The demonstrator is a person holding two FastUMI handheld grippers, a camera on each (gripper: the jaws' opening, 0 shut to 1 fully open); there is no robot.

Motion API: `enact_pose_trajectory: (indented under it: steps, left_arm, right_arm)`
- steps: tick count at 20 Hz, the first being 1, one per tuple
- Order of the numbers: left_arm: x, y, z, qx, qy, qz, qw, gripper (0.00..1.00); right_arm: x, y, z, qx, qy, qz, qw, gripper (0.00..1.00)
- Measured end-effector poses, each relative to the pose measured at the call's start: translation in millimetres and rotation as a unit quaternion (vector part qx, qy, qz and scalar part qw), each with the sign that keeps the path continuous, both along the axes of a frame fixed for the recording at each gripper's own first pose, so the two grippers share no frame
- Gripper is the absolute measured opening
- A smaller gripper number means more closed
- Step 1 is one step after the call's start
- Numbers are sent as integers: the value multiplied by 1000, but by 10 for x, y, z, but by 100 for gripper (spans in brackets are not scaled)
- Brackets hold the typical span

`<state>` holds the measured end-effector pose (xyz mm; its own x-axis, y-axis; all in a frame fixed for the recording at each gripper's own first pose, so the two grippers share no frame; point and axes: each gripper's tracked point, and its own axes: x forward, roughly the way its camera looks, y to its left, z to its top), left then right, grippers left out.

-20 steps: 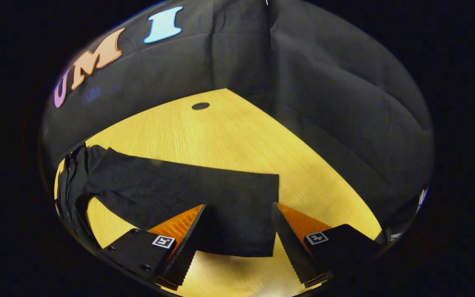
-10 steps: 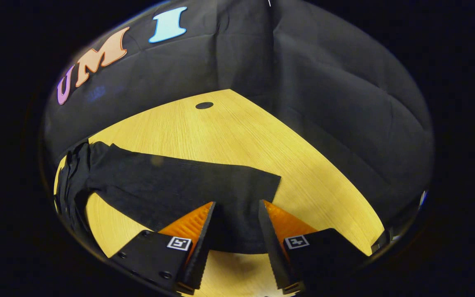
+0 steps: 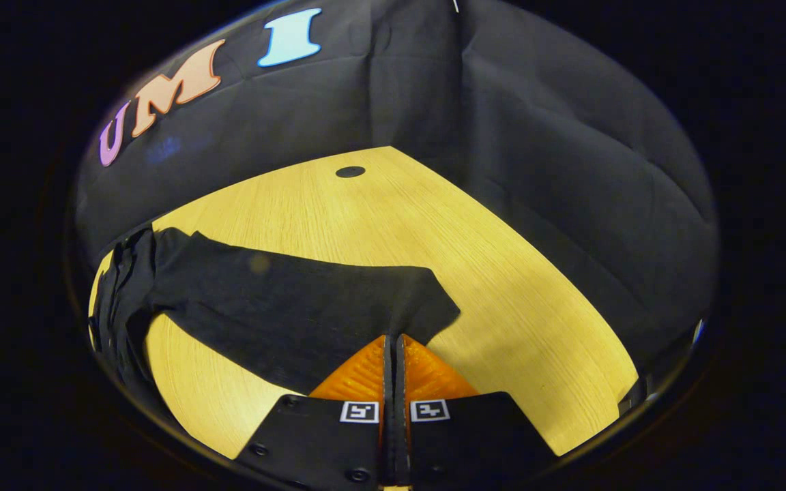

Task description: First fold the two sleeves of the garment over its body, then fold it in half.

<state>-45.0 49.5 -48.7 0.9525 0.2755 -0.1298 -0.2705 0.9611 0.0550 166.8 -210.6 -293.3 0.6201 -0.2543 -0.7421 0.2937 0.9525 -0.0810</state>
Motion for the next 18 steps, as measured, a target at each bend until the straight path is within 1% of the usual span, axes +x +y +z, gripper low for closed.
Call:
enact_pose_trajectory:
  steps: [4,6,9,12,13,14,16,18]
  left_arm:
    - [0,-43,0,2,-1,-2,1000,92]
    - [20,-69,-16,3,-2,-3,1000,92]
    - [68,-71,-67,1,1,-2,1000,92]
    - [147,-101,-113,-13,4,-10,1000,92]
    - [181,-95,-141,-14,8,-15,1000,92]
    - [226,-86,-167,-15,11,-21,1000,93]
    - [315,-94,-191,-18,11,-38,999,93]
    - [410,-59,-241,-14,19,-56,998,93]
  right_arm:
    - [-4,40,38,16,0,-9,1000,3]
    - [-18,76,48,28,-1,-7,1000,3]
    - [-16,173,164,40,-25,1,999,2]
    - [-24,386,364,47,-53,11,997,3]
    - [-19,474,428,49,-59,16,997,1]
    - [0,565,497,47,-67,21,996,3]
    - [19,740,636,40,-76,30,996,2]
    - [108,1020,825,31,-95,44,994,2]
